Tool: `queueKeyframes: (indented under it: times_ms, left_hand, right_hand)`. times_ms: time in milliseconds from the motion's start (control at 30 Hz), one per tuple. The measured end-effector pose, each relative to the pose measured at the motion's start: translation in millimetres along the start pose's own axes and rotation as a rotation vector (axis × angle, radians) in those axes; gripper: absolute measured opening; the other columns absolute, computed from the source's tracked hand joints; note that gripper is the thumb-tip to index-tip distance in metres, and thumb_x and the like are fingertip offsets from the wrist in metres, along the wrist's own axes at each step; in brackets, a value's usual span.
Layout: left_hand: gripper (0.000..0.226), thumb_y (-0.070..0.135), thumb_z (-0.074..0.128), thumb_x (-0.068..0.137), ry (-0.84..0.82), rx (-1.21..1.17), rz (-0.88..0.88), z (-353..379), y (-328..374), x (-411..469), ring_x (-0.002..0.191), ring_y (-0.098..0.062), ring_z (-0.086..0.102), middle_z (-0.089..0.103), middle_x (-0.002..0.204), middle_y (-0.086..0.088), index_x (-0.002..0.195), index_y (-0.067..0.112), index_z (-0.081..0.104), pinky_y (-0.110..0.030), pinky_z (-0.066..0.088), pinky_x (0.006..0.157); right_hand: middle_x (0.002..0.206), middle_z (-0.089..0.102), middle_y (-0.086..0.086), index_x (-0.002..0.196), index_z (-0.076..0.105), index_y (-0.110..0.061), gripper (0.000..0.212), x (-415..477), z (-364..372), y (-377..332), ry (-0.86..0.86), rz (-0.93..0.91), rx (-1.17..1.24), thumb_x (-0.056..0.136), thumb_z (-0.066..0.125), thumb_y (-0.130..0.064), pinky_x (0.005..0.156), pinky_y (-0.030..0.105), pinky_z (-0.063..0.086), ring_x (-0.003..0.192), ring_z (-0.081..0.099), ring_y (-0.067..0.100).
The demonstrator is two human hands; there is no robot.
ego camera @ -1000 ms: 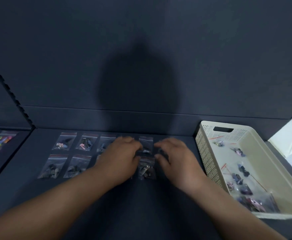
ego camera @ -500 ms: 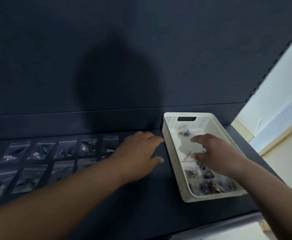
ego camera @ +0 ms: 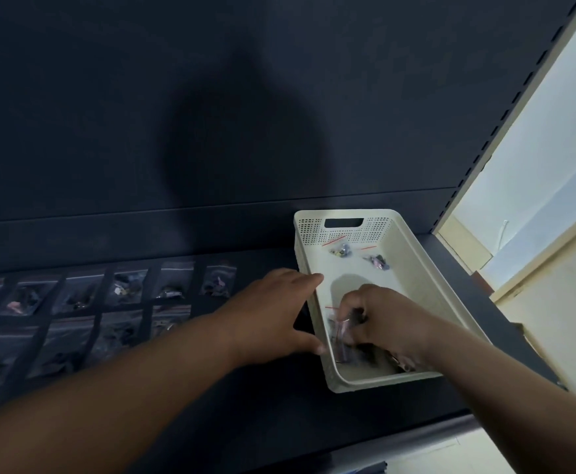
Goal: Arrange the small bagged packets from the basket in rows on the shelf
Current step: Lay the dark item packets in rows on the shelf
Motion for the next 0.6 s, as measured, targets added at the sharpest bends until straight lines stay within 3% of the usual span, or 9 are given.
queueKeyframes:
  times_ms: [67, 167, 333, 467, 600]
  left_hand:
    - [0.099, 0.058, 0.068, 0.073, -0.011, -0.025, -0.01, 1, 5, 4, 0.142, -0.006, 0.01, 0.022, 0.154, 0.01, 0.15, 0.029, 0.014, -0.027, 0.019, 0.114]
    - [0.096, 0.057, 0.068, 0.075, -0.031, -0.055, -0.016, 1, 13, 9, 0.142, -0.006, 0.011, 0.021, 0.155, 0.011, 0.15, 0.03, 0.014, -0.027, 0.019, 0.113]
    - [0.083, 0.041, 0.066, 0.082, -0.005, -0.135, -0.028, -2, 15, 11, 0.141, -0.01, 0.017, 0.025, 0.153, 0.01, 0.149, 0.031, 0.018, -0.02, 0.019, 0.108]
    - [0.075, 0.033, 0.064, 0.084, 0.107, -0.261, -0.065, -10, 14, 10, 0.137, -0.007, 0.026, 0.03, 0.15, 0.01, 0.148, 0.031, 0.024, -0.015, 0.02, 0.104]
    - [0.069, 0.034, 0.07, 0.081, 0.175, -0.568, -0.139, -16, 13, 10, 0.127, -0.004, 0.041, 0.044, 0.142, 0.01, 0.142, 0.03, 0.037, -0.023, 0.035, 0.105]
  right_hand:
    - [0.083, 0.064, -0.006, 0.08, 0.068, -0.025, 0.01, 2, -7, 6, 0.052, -0.002, 0.061, 0.08, 0.069, -0.015, 0.069, 0.022, 0.046, 0.077, 0.061, 0.01]
    - [0.077, 0.069, 0.002, 0.077, 0.07, -0.027, 0.023, 2, -19, 19, 0.122, 0.039, 0.24, 0.086, 0.061, -0.007, 0.066, 0.033, 0.052, 0.066, 0.062, 0.02]
    - [0.085, 0.07, 0.014, 0.08, 0.066, -0.011, 0.012, -9, -41, 15, 0.229, 0.039, 0.506, 0.089, 0.06, -0.008, 0.056, 0.023, 0.048, 0.059, 0.056, 0.012]
    - [0.082, 0.07, 0.009, 0.081, 0.056, 0.0, 0.02, -13, -53, 6, 0.305, 0.082, 0.602, 0.088, 0.065, -0.017, 0.058, 0.023, 0.052, 0.068, 0.06, 0.014]
    - [0.069, 0.068, -0.001, 0.08, 0.057, -0.003, 0.019, -15, -65, -12, 0.363, 0.071, 0.634, 0.089, 0.063, -0.018, 0.056, 0.024, 0.05, 0.063, 0.057, 0.01]
Point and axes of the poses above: each hand's wrist, its own x-axis towards the middle knuckle, its own z-axis out of the palm, y = z × x, the point moved 1 cm from there along x, towards the middle knuckle
